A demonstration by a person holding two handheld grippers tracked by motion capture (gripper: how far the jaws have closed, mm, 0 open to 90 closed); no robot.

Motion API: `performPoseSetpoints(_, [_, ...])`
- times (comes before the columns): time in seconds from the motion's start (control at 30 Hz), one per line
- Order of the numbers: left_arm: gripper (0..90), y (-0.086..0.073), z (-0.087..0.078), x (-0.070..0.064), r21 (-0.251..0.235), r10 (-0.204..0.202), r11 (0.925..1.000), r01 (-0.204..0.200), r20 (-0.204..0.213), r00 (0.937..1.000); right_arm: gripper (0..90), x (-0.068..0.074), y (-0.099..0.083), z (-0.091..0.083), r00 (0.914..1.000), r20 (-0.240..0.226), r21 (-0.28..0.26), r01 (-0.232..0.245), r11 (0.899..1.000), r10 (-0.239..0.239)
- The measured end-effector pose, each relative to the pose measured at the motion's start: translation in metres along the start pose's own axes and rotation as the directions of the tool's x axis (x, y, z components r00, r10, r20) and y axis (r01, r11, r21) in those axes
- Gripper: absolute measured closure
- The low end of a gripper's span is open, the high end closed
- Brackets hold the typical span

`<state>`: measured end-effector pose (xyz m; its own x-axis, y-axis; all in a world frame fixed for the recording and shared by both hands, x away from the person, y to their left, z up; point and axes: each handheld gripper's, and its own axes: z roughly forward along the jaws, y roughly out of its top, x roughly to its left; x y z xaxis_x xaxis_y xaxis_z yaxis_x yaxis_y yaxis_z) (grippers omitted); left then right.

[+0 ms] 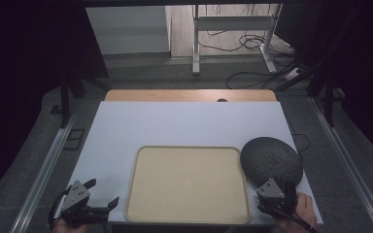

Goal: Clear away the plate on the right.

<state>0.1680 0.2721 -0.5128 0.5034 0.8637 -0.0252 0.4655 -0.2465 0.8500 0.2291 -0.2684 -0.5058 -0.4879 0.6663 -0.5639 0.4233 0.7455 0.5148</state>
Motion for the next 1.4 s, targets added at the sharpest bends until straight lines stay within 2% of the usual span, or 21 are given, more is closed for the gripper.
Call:
performPoseSetpoints(0.03, [0.0, 0.000, 0.000, 0.000, 0.000, 0.002, 1.0000, -0.002, 0.000, 1.0000, 28.4, 0.003, 0.001, 0.001, 0.9985, 0.023, 0.007, 0.048, 0.999, -0.048])
performPoseSetpoints(0.07, [0.0, 0.000, 0.000, 0.000, 0.000, 0.002, 1.0000, -0.002, 0.000, 1.0000, 28.4, 0.003, 0.001, 0.001, 0.9985, 0.023, 0.007, 0.048, 0.999, -0.048])
performPoseSetpoints(0.17, [0.0, 0.000, 0.000, 0.000, 0.002, 0.004, 1.0000, -0.004, 0.000, 1.0000, 30.8, 0.007, 0.002, 0.004, 0.9906, 0.049, 0.024, 0.126, 0.992, -0.127])
performPoseSetpoints(0.4, [0.0, 0.000, 0.001, -0.001, 0.004, 0.009, 1.0000, -0.009, 0.002, 1.0000, 33.4, 0.012, 0.002, 0.005, 0.9769, 0.084, 0.038, 0.194, 0.980, -0.196])
performPoseSetpoints(0.43, [0.0, 0.000, 0.001, -0.001, 0.006, 0.009, 0.9999, -0.009, 0.002, 1.0000, 34.8, 0.014, 0.001, 0.007, 0.9675, 0.098, 0.046, 0.229, 0.972, -0.233])
performPoseSetpoints(0.47, [0.0, 0.000, 0.001, -0.001, 0.007, 0.010, 0.9999, -0.010, 0.002, 0.9999, 34.8, 0.014, 0.001, 0.007, 0.9675, 0.098, 0.046, 0.229, 0.972, -0.233])
performPoseSetpoints(0.5, [0.0, 0.000, 0.001, -0.001, 0.009, 0.010, 0.9999, -0.010, 0.003, 0.9999, 36.0, 0.015, 0.001, 0.007, 0.9609, 0.108, 0.052, 0.251, 0.967, -0.255])
performPoseSetpoints(0.73, [0.0, 0.001, 0.002, -0.002, 0.015, 0.016, 0.9998, -0.016, 0.006, 0.9999, 42.8, 0.016, -0.001, 0.012, 0.9440, 0.128, 0.078, 0.296, 0.952, -0.304])
performPoseSetpoints(0.8, [0.0, 0.001, 0.003, -0.002, 0.017, 0.018, 0.9997, -0.018, 0.008, 0.9998, 45.4, 0.018, -0.001, 0.014, 0.9307, 0.142, 0.088, 0.327, 0.941, -0.337])
performPoseSetpoints(0.83, [0.0, 0.001, 0.003, -0.002, 0.017, 0.018, 0.9997, -0.018, 0.008, 0.9998, 48.5, 0.020, 0.000, 0.015, 0.9185, 0.153, 0.093, 0.354, 0.931, -0.365])
performPoseSetpoints(0.87, [0.0, 0.001, 0.003, -0.002, 0.017, 0.018, 0.9997, -0.018, 0.008, 0.9998, 48.5, 0.020, 0.000, 0.015, 0.9185, 0.153, 0.093, 0.354, 0.931, -0.365])
performPoseSetpoints(0.9, [0.0, 0.001, 0.003, -0.002, 0.016, 0.016, 0.9997, -0.017, 0.008, 0.9998, 51.4, 0.024, 0.000, 0.017, 0.9014, 0.166, 0.104, 0.387, 0.916, -0.400])
performPoseSetpoints(0.93, [0.0, 0.001, 0.003, -0.002, 0.016, 0.016, 0.9997, -0.017, 0.008, 0.9998, 51.4, 0.024, 0.000, 0.017, 0.9014, 0.166, 0.104, 0.387, 0.916, -0.400])
performPoseSetpoints(0.97, [0.0, 0.001, 0.002, -0.002, 0.016, 0.017, 0.9997, -0.017, 0.008, 0.9998, 53.0, 0.026, 0.001, 0.019, 0.8937, 0.173, 0.111, 0.400, 0.910, -0.414])
performPoseSetpoints(1.07, [0.0, 0.001, 0.002, -0.002, 0.020, 0.020, 0.9996, -0.021, 0.011, 0.9997, 57.7, 0.031, 0.002, 0.022, 0.8682, 0.196, 0.136, 0.436, 0.889, -0.456])
performPoseSetpoints(1.1, [0.1, 0.001, 0.003, -0.002, 0.020, 0.021, 0.9996, -0.022, 0.011, 0.9997, 60.8, 0.033, 0.001, 0.024, 0.8541, 0.206, 0.157, 0.453, 0.878, -0.478])
performPoseSetpoints(1.2, [0.0, 0.001, 0.003, -0.002, 0.022, 0.022, 0.9995, -0.022, 0.012, 0.9997, 63.0, 0.035, 0.001, 0.026, 0.8446, 0.212, 0.166, 0.465, 0.870, -0.492])
performPoseSetpoints(1.23, [0.1, 0.001, 0.003, -0.002, 0.022, 0.022, 0.9995, -0.022, 0.011, 0.9997, 64.8, 0.036, 0.001, 0.028, 0.8333, 0.224, 0.181, 0.474, 0.862, -0.505])
performPoseSetpoints(1.33, [0.1, 0.001, 0.003, -0.002, 0.022, 0.020, 0.9996, -0.021, 0.013, 0.9997, 65.9, 0.036, 0.001, 0.030, 0.8258, 0.228, 0.186, 0.483, 0.856, -0.516])
performPoseSetpoints(1.37, [0.1, 0.001, 0.003, -0.003, 0.021, 0.023, 0.9995, -0.023, 0.013, 0.9996, 67.6, 0.038, 0.001, 0.032, 0.8113, 0.240, 0.198, 0.496, 0.845, -0.533])
performPoseSetpoints(1.4, [0.1, 0.001, 0.003, -0.003, 0.021, 0.023, 0.9995, -0.023, 0.013, 0.9996, 67.6, 0.038, 0.001, 0.032, 0.8113, 0.240, 0.198, 0.496, 0.845, -0.533])
